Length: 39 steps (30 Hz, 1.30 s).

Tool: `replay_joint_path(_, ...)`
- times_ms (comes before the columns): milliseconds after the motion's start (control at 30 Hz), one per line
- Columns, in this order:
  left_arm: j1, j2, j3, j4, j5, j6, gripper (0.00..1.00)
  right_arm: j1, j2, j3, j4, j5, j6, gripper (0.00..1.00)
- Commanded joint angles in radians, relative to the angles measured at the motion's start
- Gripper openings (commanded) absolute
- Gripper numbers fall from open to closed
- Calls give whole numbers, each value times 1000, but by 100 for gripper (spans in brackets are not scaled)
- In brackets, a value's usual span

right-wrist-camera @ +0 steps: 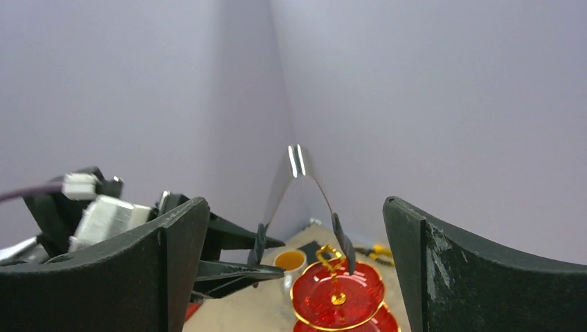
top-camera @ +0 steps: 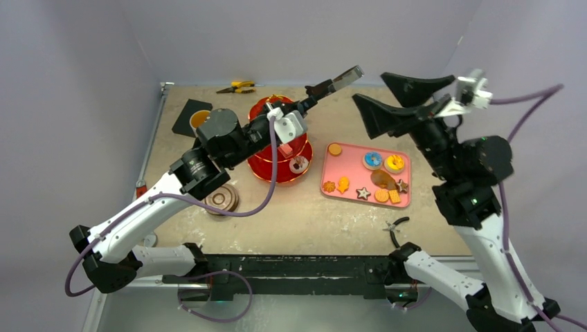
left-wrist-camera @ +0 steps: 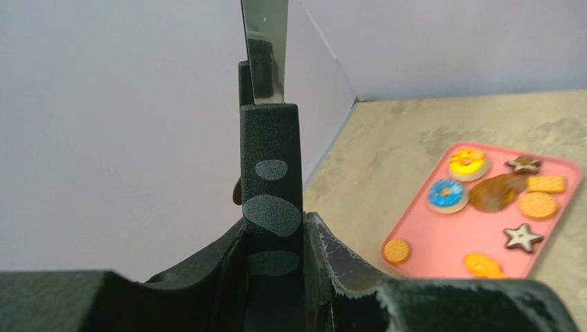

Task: Serve the afternoon tea
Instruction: Pick up the clamp from the center of the board.

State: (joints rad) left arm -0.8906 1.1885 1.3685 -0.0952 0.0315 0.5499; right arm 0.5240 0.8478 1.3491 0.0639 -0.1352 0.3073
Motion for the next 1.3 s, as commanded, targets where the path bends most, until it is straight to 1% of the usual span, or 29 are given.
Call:
replay_joint_path(0,2,-31,44,18,76,-117,0,-1,97,12,20,-117,46,99)
replay_joint_path(100,2,-35,39,18,65,-96,0,-1,144,46,4,-157,64,99)
replay_joint_path(200,2,-34,37,17,64,-89,0,-2,172,43,46,-205,96,99)
replay_joint_path(600,1,-24,58,-8,84,-67,0,0,259,38,59,-285,122,99)
replay_joint_path(800,1,-18,60,-14,65,-44,0,1,298,67,-21,-262,106,99)
replay_joint_path(967,2,-20,44,14,44,-10,0,2,305,75,-88,-247,93,99)
replay_joint_path(1267,1,-15,40,23,36,16,0,11,338,109,-133,-271,93,99)
